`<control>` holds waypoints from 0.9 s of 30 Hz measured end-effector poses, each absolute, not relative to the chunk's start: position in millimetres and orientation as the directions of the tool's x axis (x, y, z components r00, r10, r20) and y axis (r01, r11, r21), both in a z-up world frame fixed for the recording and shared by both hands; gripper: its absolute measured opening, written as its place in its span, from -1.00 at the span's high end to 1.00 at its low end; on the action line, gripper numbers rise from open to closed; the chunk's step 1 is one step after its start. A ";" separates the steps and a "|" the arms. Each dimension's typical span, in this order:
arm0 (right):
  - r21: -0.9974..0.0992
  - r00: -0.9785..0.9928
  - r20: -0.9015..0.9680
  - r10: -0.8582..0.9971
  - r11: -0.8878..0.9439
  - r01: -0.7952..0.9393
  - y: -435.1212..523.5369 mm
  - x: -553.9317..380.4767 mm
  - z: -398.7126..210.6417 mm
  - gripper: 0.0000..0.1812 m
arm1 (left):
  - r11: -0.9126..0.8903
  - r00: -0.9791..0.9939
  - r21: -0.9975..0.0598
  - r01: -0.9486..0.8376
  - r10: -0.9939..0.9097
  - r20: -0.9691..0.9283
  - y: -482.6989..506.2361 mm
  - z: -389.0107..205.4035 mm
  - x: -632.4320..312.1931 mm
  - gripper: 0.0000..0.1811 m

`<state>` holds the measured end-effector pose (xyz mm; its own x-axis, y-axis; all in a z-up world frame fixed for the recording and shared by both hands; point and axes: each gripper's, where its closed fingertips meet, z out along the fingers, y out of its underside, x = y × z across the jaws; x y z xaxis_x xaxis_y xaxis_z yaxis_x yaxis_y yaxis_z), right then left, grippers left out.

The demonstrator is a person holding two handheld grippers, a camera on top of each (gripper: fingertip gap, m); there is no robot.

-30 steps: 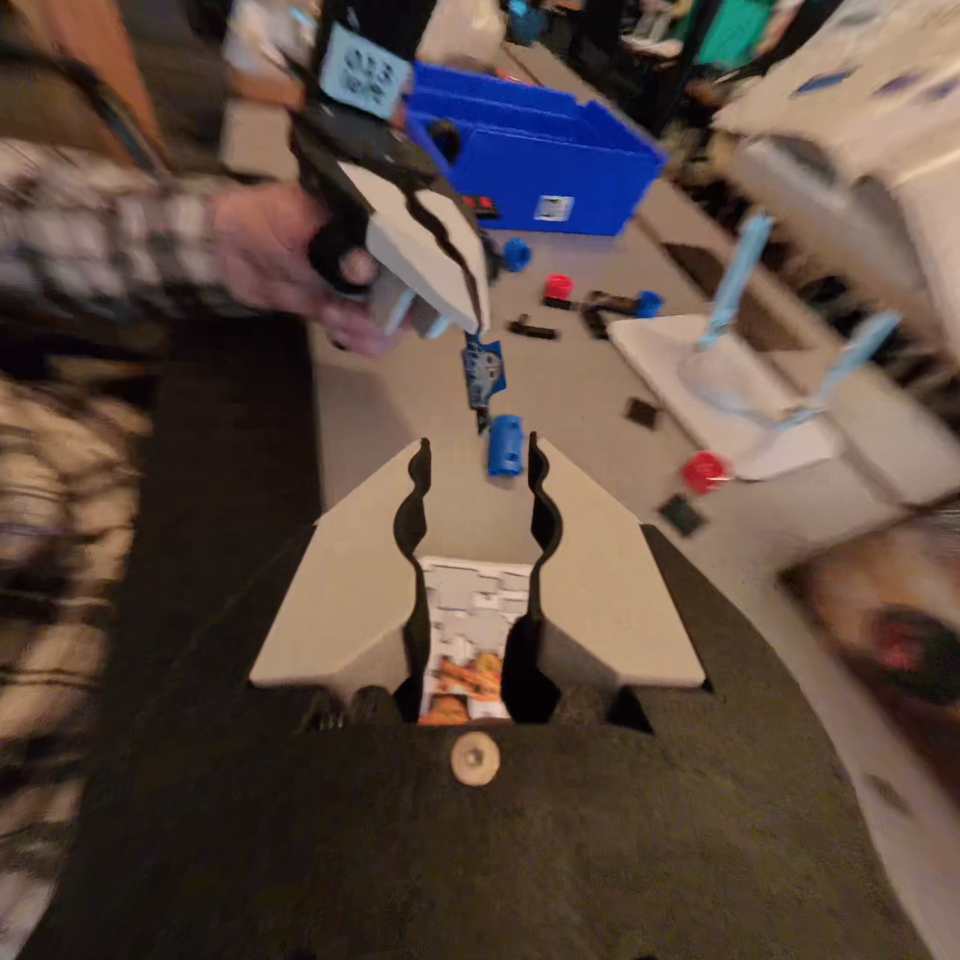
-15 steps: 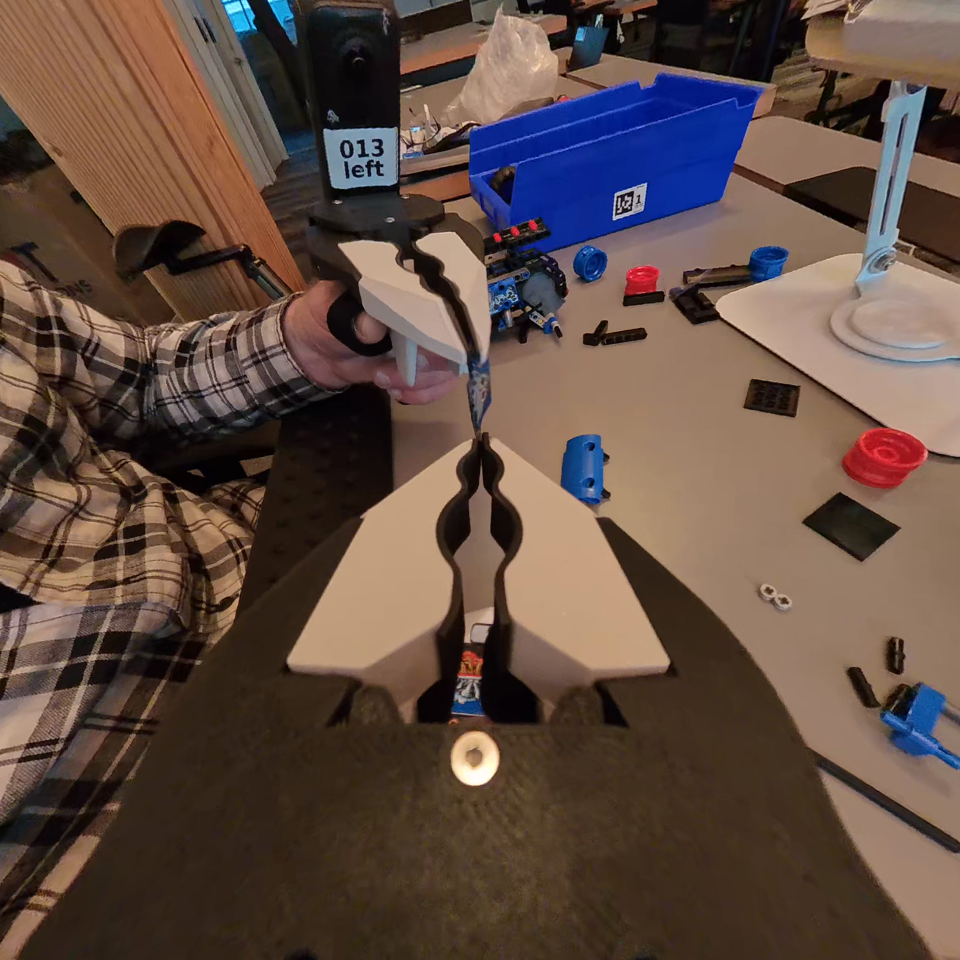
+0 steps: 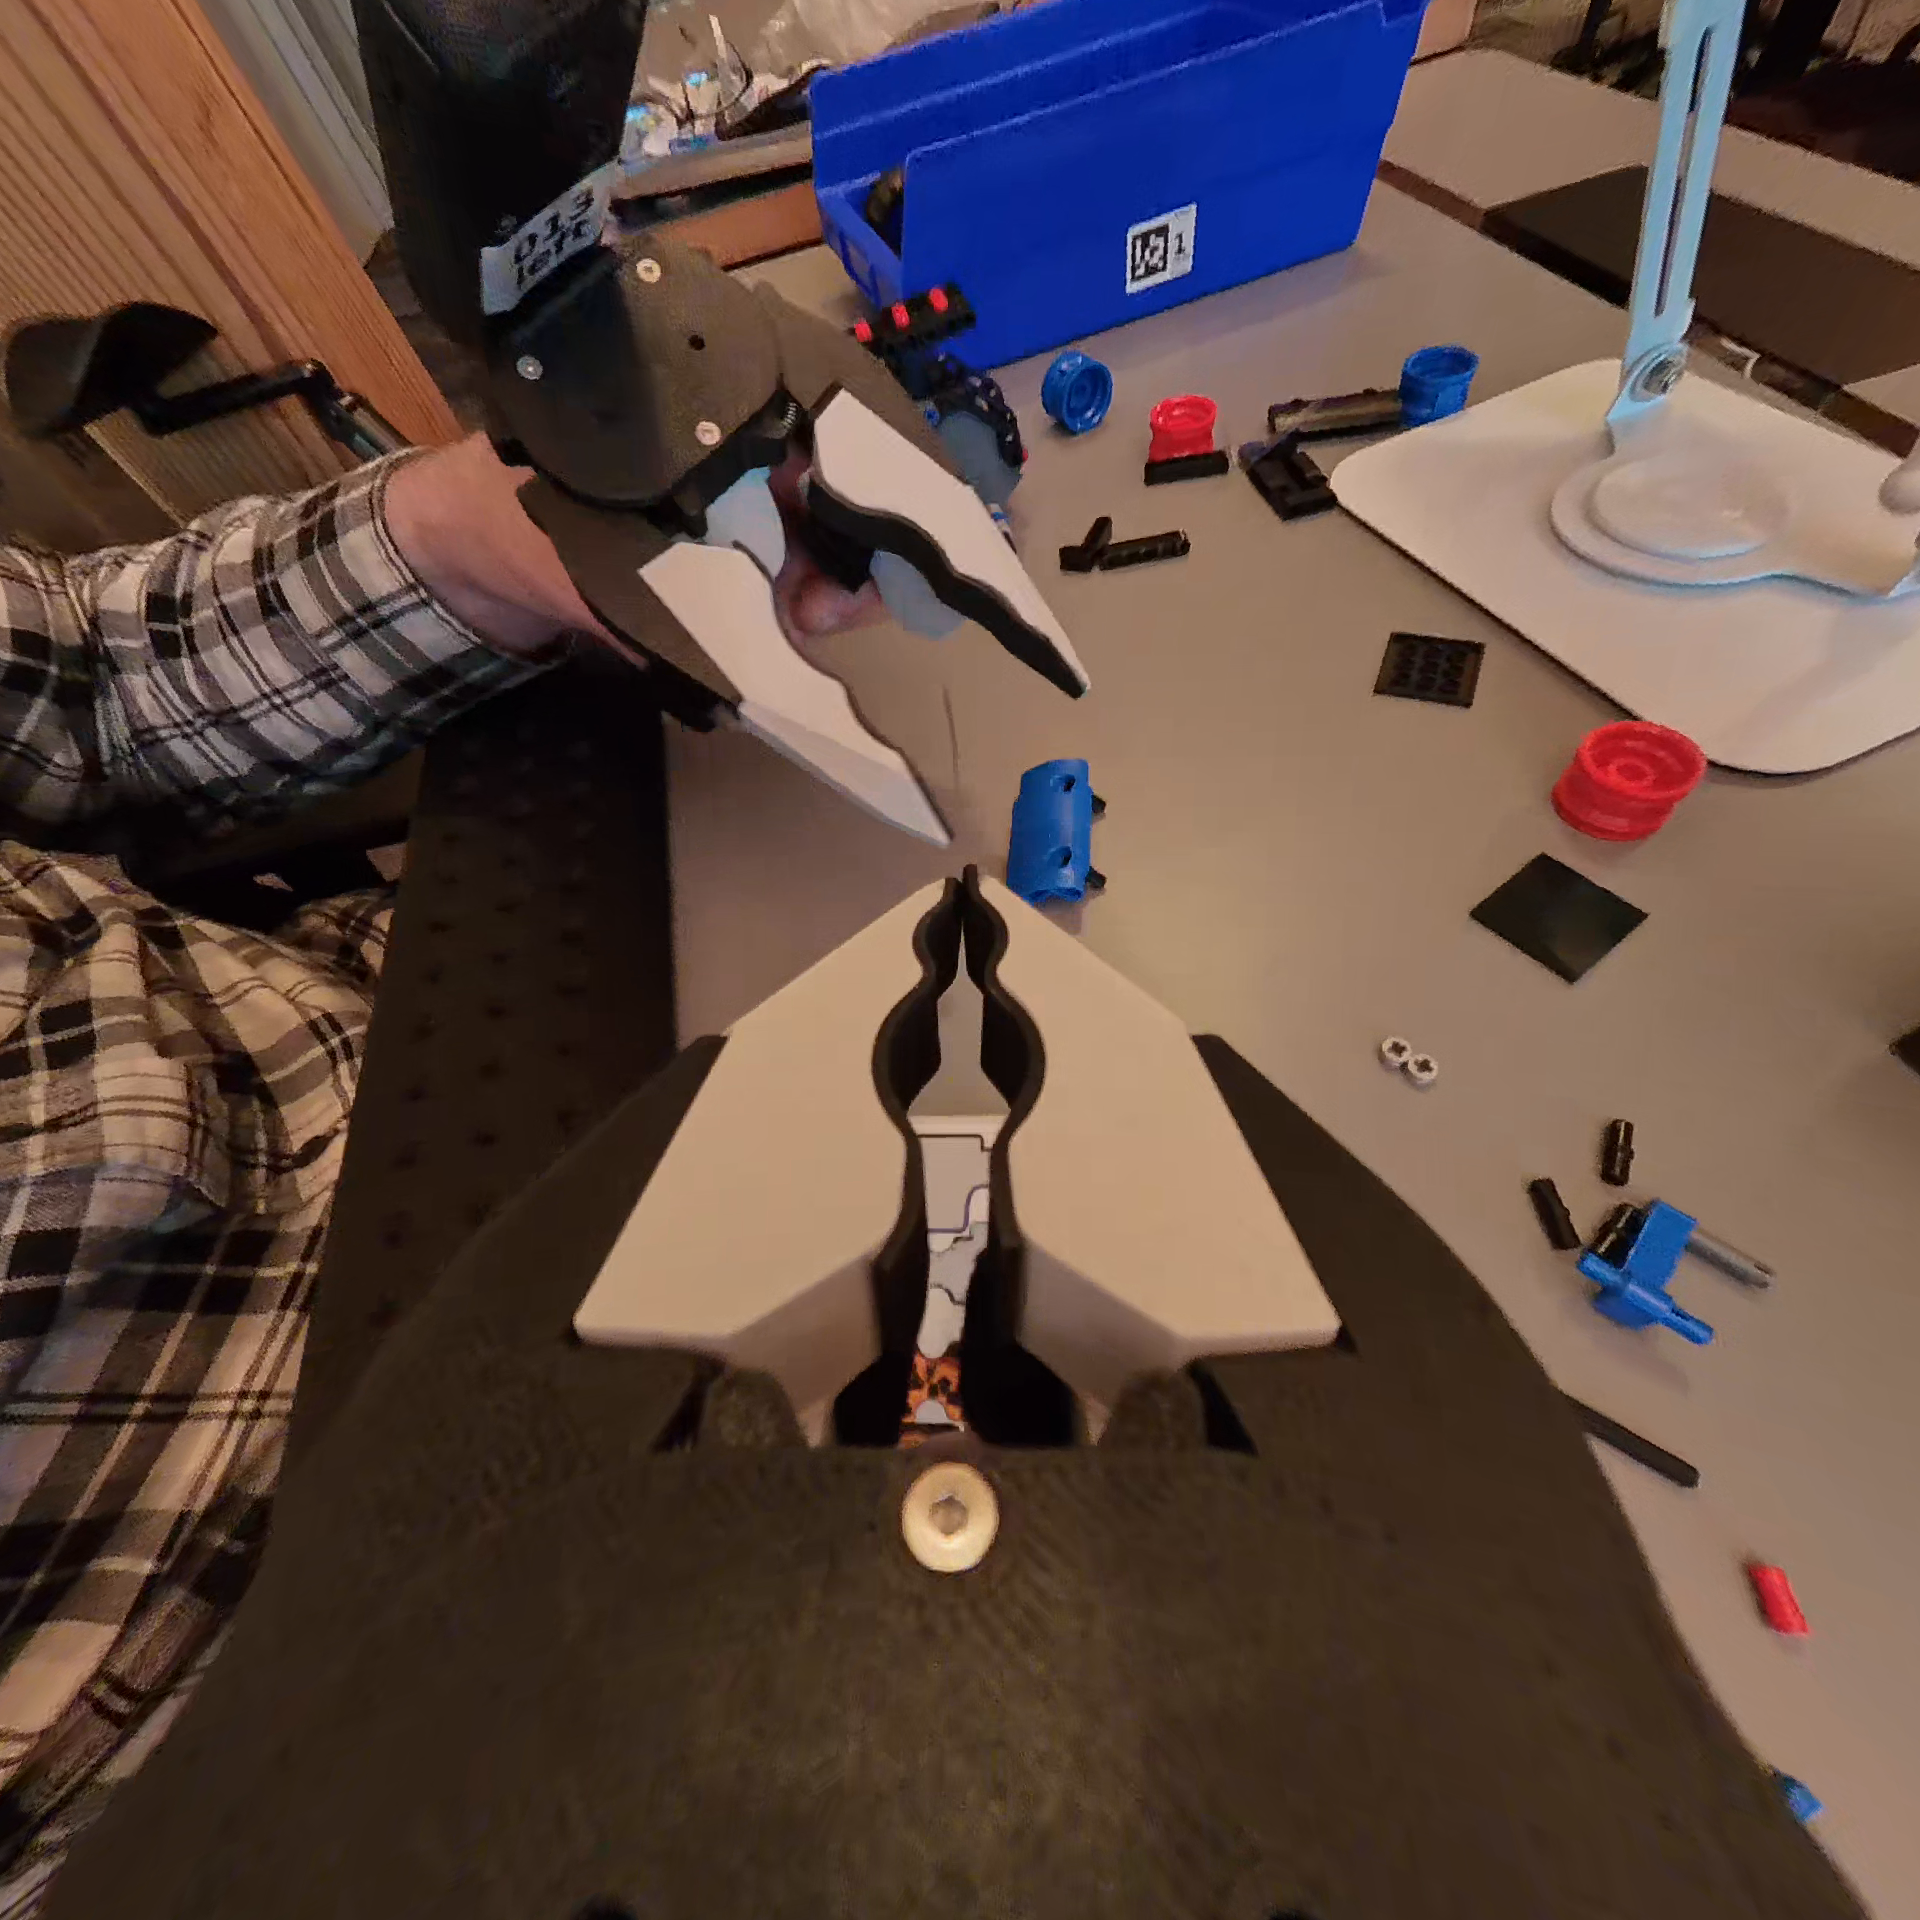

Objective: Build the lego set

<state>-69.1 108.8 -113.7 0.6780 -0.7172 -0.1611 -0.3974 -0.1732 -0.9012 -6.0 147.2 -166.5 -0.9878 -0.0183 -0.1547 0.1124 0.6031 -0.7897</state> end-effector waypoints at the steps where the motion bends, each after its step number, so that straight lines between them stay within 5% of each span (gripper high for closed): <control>1: -0.903 0.678 -0.165 -0.716 -0.166 -0.396 108.7 -69.3 -114.2 1.00 | 0.629 -0.988 -0.770 0.109 -0.019 -0.155 147.5 -172.4 -4.8 0.39; 11: -0.913 0.675 -0.155 -0.721 -0.157 -0.377 104.5 -70.6 -112.4 1.00 | 0.747 -0.992 -0.661 0.070 -0.015 -0.122 152.5 -206.0 -6.3 0.38; 27: -0.864 0.700 -0.238 -0.673 -0.183 -0.470 116.0 -72.4 -127.0 1.00 | 0.663 -0.990 -0.736 0.139 0.063 -0.130 160.7 -190.2 -26.0 0.37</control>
